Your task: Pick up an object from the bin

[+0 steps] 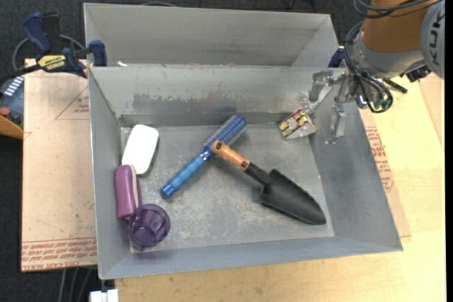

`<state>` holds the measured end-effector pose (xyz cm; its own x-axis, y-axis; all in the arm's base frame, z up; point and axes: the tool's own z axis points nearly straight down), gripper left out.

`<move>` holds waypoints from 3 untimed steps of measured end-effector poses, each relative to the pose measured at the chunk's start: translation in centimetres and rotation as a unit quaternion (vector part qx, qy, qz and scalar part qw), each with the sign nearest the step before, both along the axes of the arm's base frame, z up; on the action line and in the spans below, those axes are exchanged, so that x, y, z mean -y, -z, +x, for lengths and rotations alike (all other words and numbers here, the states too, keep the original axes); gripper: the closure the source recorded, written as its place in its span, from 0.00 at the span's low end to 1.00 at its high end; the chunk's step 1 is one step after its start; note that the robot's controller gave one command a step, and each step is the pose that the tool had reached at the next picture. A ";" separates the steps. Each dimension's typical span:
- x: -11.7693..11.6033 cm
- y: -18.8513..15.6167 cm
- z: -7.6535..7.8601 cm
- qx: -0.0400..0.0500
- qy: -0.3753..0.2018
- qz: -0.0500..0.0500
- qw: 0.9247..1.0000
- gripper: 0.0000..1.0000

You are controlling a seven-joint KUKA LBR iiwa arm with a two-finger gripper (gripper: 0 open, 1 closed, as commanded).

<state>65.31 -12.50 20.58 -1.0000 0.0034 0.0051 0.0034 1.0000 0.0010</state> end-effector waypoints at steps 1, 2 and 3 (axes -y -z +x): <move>-0.1 -0.6 0.2 0.004 -0.001 0.000 1.000 0.00; -3.1 -10.5 -3.6 0.001 0.005 0.000 1.000 0.00; -6.1 -7.3 -1.4 0.008 -0.033 -0.001 0.999 0.00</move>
Offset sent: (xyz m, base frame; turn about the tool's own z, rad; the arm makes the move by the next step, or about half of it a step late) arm -0.0593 0.0504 0.1714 0.0190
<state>63.87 -6.41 27.88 -0.9980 -0.0619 -0.0103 -0.0619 0.9981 -0.0009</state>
